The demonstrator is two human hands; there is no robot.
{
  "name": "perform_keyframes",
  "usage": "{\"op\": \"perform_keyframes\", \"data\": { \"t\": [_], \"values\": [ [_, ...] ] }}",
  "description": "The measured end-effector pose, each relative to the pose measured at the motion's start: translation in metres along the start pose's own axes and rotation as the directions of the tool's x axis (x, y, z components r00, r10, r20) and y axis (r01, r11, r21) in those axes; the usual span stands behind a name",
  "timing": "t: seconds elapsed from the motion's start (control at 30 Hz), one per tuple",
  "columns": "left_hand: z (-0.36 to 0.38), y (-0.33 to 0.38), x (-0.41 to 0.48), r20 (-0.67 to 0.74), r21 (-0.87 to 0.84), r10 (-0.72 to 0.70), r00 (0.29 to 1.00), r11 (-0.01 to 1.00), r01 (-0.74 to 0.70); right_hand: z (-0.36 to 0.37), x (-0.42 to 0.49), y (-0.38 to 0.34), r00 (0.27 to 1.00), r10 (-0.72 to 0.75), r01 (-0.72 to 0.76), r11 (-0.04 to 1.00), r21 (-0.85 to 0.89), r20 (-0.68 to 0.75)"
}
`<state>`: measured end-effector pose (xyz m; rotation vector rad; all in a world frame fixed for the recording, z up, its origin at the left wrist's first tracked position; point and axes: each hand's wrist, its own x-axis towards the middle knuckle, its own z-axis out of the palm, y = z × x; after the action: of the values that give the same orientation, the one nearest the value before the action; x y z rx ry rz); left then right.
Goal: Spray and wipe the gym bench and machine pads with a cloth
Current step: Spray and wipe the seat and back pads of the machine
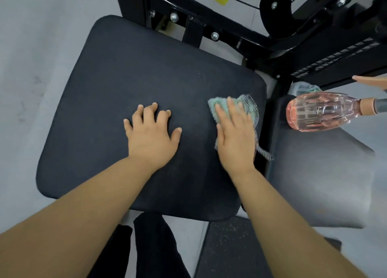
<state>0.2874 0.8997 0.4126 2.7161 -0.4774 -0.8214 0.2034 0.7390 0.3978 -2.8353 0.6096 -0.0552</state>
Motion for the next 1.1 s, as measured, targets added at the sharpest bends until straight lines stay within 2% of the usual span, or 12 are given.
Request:
{"op": "perform_keyframes", "data": {
  "t": [0.1,0.2,0.33,0.47,0.6,0.67,0.77,0.83,0.9,1.0,1.03,1.1],
  "values": [
    [-0.007,-0.004,0.003,0.013,-0.086,0.006,1.000,0.996,-0.005,0.004,-0.024,-0.011,0.990,-0.104,0.106,0.994,-0.016,0.092],
    [-0.019,-0.013,0.005,0.049,-0.161,0.037,0.998,0.986,-0.029,0.004,0.025,-0.007,0.978,-0.173,0.178,0.984,-0.031,0.116],
    [-0.032,-0.035,0.002,0.065,-0.369,0.092,0.994,0.927,-0.062,0.009,0.107,-0.023,0.994,0.015,-0.003,0.994,-0.112,0.113],
    [-0.040,-0.064,0.014,-0.114,-0.398,0.052,0.992,0.912,-0.094,0.031,0.126,-0.068,0.981,0.187,-0.179,0.975,-0.129,0.052],
    [-0.053,-0.088,0.026,-0.159,-0.344,0.005,0.987,0.937,-0.061,0.059,0.047,-0.124,0.986,-0.140,0.148,0.986,-0.078,0.094],
    [-0.056,-0.107,0.032,-0.161,-0.304,0.003,0.987,0.951,-0.053,0.056,0.012,-0.127,0.941,-0.290,0.296,0.955,-0.012,0.174],
    [-0.059,-0.132,0.034,-0.122,-0.188,-0.046,0.992,0.982,0.022,0.039,0.034,-0.089,0.848,-0.455,0.500,0.857,-0.127,0.273],
    [-0.060,-0.143,0.033,-0.084,-0.182,-0.090,0.992,0.981,0.074,0.034,0.074,-0.064,0.916,-0.346,0.390,0.887,-0.245,0.204],
    [-0.060,-0.153,0.032,-0.086,-0.182,-0.093,0.992,0.980,0.076,0.030,0.108,-0.059,0.988,-0.089,0.116,0.968,-0.223,0.127],
    [-0.058,-0.162,0.032,-0.109,-0.174,-0.065,0.992,0.984,0.045,0.048,0.124,-0.104,0.980,0.197,-0.191,0.974,-0.125,0.037],
    [-0.058,-0.162,0.033,-0.115,-0.179,-0.060,0.992,0.983,0.039,0.058,0.118,-0.126,0.985,0.169,-0.163,0.981,-0.107,0.045],
    [-0.061,-0.165,0.035,-0.120,-0.221,-0.079,0.990,0.974,0.051,0.085,0.087,-0.174,0.995,-0.086,0.088,0.995,-0.046,0.044]
  ]
}}
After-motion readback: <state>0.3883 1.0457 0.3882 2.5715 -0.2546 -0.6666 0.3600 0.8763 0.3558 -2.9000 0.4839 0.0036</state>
